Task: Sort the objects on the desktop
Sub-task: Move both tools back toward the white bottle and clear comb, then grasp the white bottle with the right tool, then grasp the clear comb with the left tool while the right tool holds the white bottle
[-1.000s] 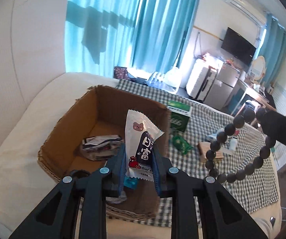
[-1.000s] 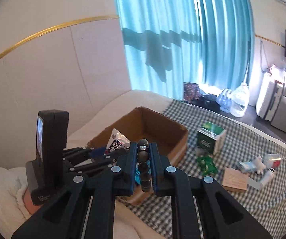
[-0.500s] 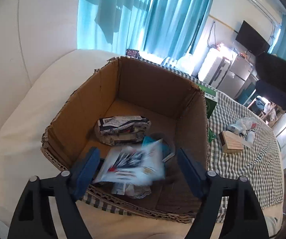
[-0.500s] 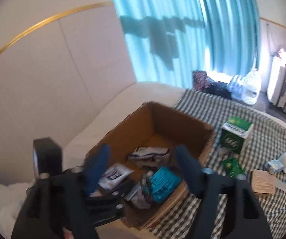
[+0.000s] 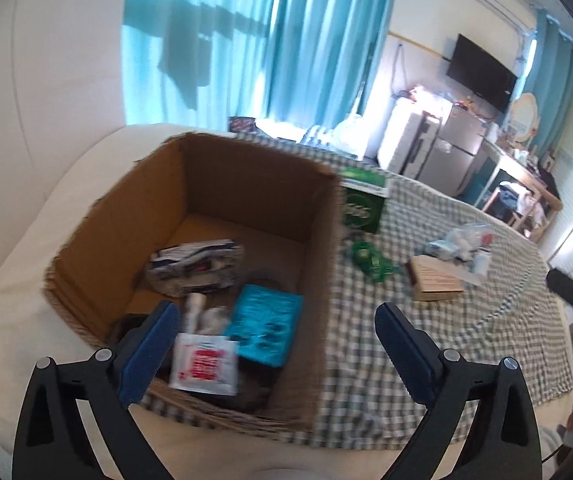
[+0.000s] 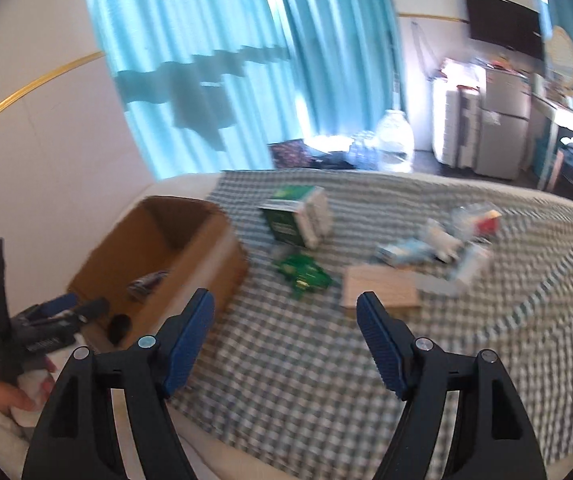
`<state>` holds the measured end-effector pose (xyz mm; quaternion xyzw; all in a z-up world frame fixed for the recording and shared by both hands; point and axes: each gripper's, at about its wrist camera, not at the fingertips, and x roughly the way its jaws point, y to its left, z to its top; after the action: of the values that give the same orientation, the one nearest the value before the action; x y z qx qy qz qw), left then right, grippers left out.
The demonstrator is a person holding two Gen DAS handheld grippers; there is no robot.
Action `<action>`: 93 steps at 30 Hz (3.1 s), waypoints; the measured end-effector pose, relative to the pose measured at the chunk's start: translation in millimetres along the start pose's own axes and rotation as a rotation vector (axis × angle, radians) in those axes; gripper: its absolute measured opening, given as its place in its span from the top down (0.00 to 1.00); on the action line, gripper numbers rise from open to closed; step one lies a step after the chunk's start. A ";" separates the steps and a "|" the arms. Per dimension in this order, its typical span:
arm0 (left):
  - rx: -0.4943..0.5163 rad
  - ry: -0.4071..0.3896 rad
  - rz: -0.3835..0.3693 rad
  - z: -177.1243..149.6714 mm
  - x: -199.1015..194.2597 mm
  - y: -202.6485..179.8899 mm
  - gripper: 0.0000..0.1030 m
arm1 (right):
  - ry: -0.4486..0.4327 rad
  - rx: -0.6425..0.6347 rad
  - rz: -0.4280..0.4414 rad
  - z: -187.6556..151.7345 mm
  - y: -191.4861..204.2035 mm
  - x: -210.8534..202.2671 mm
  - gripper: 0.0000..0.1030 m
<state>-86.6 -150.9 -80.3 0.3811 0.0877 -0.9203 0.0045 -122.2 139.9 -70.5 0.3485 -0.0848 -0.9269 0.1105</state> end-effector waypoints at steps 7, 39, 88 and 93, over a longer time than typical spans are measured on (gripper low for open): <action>0.112 0.053 -0.089 -19.7 8.3 -100.3 0.00 | -0.030 0.124 -0.090 -31.4 -84.3 -42.5 0.28; 0.193 0.193 -0.040 -1.1 232.3 -237.4 0.00 | 0.089 0.429 -0.244 4.7 -241.5 170.1 0.37; 0.647 0.276 -0.324 -15.8 206.2 -284.2 0.37 | 0.153 0.544 -0.188 -98.0 -245.7 48.0 0.68; 0.654 0.337 -0.335 -34.2 223.0 -309.9 0.37 | 0.151 0.532 -0.187 -97.6 -247.3 53.3 0.68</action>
<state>-244.1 172.9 -211.6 0.4883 -0.1494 -0.8124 -0.2814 -132.4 355.7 -234.4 0.4395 -0.2838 -0.8498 -0.0645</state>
